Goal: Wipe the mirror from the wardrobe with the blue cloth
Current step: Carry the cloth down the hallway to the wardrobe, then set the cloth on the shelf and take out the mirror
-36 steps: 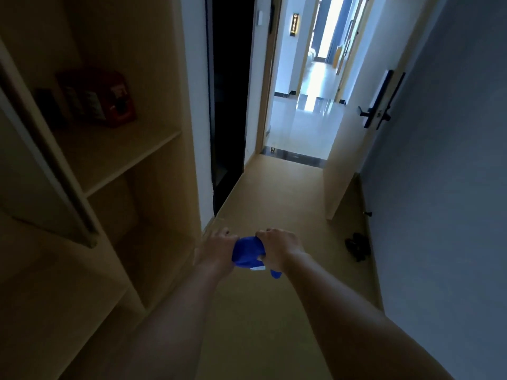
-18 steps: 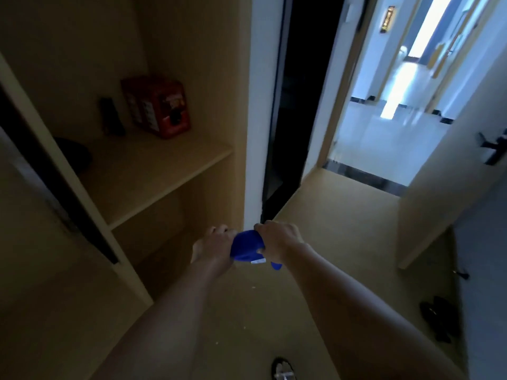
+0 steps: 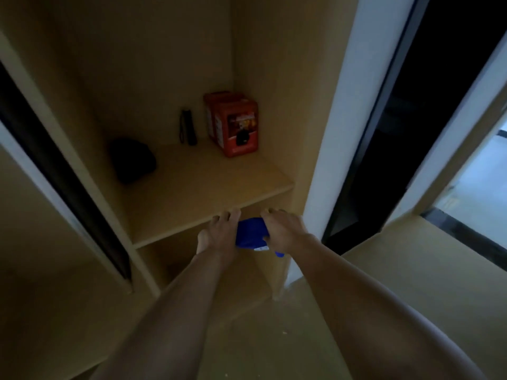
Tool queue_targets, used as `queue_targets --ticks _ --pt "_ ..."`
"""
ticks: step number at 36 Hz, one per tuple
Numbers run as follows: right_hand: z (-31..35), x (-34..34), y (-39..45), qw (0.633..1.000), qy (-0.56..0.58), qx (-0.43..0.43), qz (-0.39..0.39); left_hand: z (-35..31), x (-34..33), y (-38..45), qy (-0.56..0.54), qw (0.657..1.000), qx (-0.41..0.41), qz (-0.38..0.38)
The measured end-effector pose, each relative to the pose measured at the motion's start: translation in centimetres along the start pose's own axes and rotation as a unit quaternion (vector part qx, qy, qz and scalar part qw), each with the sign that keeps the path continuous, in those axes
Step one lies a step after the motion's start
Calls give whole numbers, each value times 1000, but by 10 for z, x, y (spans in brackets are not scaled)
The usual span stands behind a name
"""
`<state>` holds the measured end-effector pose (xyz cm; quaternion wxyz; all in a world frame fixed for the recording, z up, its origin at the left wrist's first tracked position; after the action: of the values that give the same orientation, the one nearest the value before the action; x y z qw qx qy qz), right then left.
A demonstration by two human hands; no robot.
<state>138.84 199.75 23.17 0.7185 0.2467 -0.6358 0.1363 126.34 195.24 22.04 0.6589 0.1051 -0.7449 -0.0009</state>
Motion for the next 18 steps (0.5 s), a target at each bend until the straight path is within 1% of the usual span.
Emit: queue_targets --ticks 4,9,15,18 --pt "9 -2 37 999 19 15 -30 19 5 25 30 998 27 -49" --pt "22 1 82 997 7 47 -62 43 14 60 18 992 59 -114" --pt "34 -7 134 996 -31 67 -47 78 12 106 46 988 68 -128" --pt "41 -11 158 994 -69 71 -55 93 11 123 52 984 78 -152"
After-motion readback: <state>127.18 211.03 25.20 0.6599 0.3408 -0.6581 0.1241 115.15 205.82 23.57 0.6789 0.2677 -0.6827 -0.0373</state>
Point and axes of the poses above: each hand's wrist, its own y-axis towards the middle knuckle, its own x-axis out of the back of the hand, z = x × y, the point moved 5 cm from there along y, towards the middle knuckle, and after that the axes turned 10 degrees about -z, right-handed, at the moved point
